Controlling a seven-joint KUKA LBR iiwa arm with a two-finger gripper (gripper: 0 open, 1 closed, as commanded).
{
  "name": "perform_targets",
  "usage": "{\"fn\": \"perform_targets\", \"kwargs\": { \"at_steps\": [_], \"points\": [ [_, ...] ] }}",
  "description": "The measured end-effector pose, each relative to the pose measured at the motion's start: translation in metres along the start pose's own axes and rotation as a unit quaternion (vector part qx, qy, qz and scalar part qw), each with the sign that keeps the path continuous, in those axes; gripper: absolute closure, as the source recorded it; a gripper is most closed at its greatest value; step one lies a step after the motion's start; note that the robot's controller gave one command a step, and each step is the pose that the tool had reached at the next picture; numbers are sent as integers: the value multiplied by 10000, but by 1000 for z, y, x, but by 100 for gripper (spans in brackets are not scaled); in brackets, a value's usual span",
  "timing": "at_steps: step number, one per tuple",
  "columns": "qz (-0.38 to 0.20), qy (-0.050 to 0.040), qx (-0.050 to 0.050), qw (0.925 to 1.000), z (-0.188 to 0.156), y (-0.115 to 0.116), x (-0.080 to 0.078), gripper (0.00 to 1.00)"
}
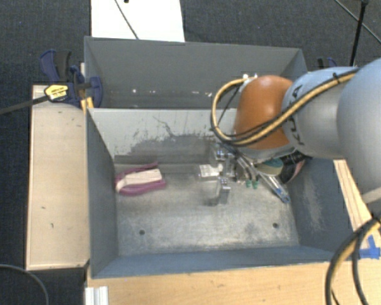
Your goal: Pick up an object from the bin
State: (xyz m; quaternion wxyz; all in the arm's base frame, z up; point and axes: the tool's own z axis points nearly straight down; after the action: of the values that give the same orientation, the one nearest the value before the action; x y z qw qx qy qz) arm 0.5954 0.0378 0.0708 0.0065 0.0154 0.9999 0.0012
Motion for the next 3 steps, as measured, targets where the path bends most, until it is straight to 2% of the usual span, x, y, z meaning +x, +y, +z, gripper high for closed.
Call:
{"fn": "perform_targets", "kwargs": {
  "at_steps": [1, 2, 3],
  "points": [
    [698, 28, 8, 9976, -31, 5, 5, 0],
    [1820, 25, 17, 9833, -30, -2, 3, 0],
    [1496, 63, 23, 9887, 1, 6, 3, 0]
  ]
}}
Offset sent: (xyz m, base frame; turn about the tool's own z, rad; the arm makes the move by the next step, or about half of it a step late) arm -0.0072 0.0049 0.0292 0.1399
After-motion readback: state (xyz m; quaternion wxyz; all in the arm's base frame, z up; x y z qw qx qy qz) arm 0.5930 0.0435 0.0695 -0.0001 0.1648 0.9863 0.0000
